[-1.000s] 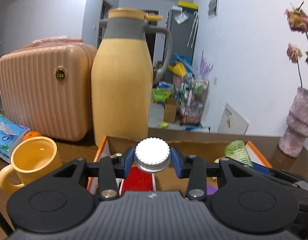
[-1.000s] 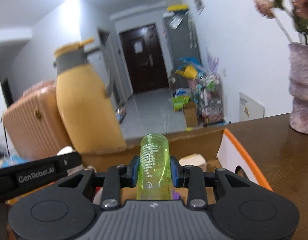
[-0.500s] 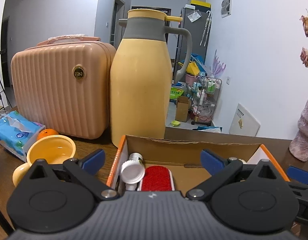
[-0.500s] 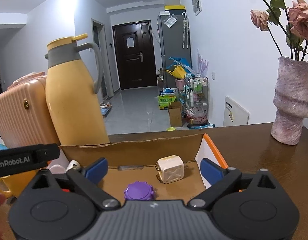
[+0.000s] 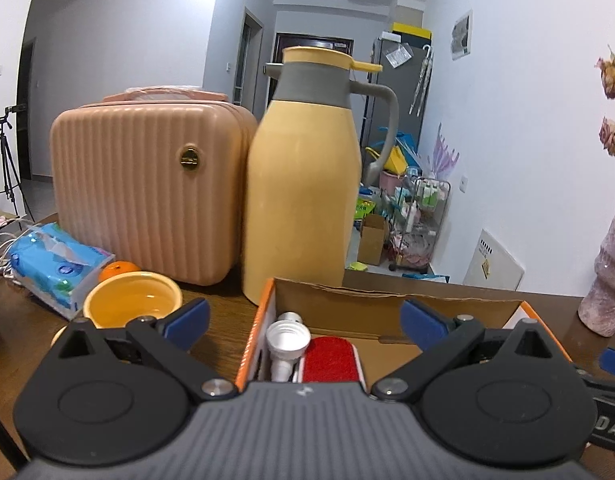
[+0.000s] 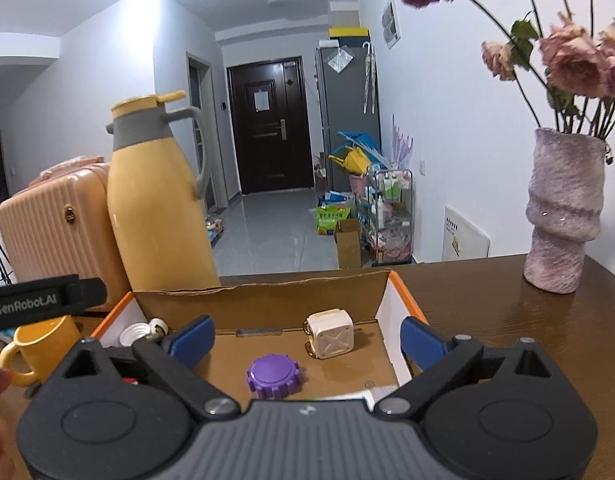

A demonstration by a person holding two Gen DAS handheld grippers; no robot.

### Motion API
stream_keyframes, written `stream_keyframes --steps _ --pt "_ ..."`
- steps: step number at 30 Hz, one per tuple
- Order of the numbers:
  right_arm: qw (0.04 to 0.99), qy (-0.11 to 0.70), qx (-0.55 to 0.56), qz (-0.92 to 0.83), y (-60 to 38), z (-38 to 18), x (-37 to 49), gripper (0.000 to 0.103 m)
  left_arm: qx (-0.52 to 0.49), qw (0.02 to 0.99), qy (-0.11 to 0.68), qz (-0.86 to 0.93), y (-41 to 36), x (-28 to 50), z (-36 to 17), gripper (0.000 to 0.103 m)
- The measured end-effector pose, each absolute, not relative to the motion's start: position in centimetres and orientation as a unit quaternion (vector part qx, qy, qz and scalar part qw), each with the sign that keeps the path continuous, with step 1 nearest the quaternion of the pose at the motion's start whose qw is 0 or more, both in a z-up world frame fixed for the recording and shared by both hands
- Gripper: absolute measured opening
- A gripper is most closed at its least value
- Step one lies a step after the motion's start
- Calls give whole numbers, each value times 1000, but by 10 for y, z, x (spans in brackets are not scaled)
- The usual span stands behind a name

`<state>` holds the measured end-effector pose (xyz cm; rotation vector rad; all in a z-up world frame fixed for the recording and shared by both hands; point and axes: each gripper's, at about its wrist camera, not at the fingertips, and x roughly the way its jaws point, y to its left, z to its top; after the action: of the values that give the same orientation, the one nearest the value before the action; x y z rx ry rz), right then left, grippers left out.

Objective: Organize rigid objects
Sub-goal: 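Withdraw both grippers from the box back over the table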

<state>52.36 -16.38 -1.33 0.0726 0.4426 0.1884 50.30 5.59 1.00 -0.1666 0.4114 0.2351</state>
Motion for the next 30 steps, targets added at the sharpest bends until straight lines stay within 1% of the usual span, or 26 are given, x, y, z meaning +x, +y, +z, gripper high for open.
stream_keyframes --steps 8,20,30 --pt "975 197 12 106 -173 -17 476 100 -77 971 194 117 70 466 4 103" --pt "979 177 -13 96 -184 -41 412 100 -90 969 195 119 86 412 -6 103" --pt "977 190 -24 96 -194 -59 368 100 -68 971 203 103 79 366 -15 103"
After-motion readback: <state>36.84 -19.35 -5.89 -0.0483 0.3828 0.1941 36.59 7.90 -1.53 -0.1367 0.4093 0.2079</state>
